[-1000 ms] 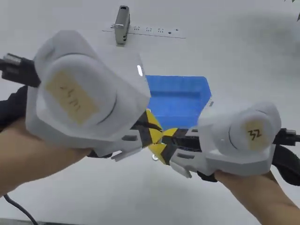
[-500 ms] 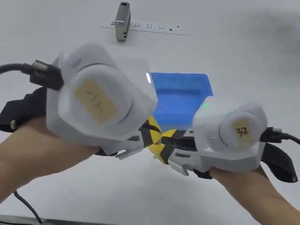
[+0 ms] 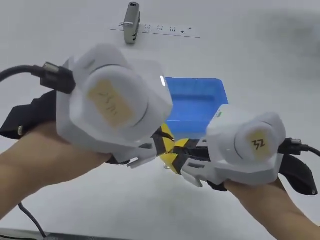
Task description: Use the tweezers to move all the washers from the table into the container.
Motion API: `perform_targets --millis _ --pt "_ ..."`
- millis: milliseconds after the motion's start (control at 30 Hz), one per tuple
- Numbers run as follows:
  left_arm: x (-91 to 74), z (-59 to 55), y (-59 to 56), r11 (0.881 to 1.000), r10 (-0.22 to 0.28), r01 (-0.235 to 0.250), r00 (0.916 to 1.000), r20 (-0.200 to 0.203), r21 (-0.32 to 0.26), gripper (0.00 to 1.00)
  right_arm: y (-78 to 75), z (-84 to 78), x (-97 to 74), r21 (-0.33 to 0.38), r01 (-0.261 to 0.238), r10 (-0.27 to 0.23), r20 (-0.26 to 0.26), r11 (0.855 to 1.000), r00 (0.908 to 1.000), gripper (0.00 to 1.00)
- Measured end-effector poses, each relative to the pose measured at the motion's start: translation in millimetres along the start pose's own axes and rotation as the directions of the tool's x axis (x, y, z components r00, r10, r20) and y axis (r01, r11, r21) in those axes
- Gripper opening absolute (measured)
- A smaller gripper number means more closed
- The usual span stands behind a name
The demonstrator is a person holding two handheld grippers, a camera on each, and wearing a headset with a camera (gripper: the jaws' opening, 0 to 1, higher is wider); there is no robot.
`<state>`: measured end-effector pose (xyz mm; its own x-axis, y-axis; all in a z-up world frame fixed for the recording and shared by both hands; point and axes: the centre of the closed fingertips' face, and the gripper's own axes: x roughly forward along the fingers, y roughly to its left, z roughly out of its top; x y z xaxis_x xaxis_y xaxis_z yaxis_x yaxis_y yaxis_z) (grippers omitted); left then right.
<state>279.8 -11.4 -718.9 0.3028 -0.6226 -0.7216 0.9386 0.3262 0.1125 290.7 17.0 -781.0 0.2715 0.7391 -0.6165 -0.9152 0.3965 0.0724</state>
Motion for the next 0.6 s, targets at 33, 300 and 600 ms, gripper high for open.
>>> perform_targets --millis 33,300,600 --pt "-0.2 0.7 -0.4 1.0 0.0 0.0 1.0 -0.001 0.006 0.0 0.6 0.5 -0.3 -0.013 0.001 -0.001 -0.003 1.0 1.0 0.05" --pt "-14.0 15.9 5.6 1.0 0.011 -0.011 0.9996 0.028 0.024 0.0 -2.5 17.0 -10.7 -0.028 0.011 -0.01 0.019 1.0 0.9998 0.04" --pt "-28.3 39.6 23.2 0.996 0.062 -0.066 0.994 0.091 0.052 0.0 -19.1 49.0 -24.6 -0.061 0.076 -0.071 0.09 0.995 0.9934 0.04"
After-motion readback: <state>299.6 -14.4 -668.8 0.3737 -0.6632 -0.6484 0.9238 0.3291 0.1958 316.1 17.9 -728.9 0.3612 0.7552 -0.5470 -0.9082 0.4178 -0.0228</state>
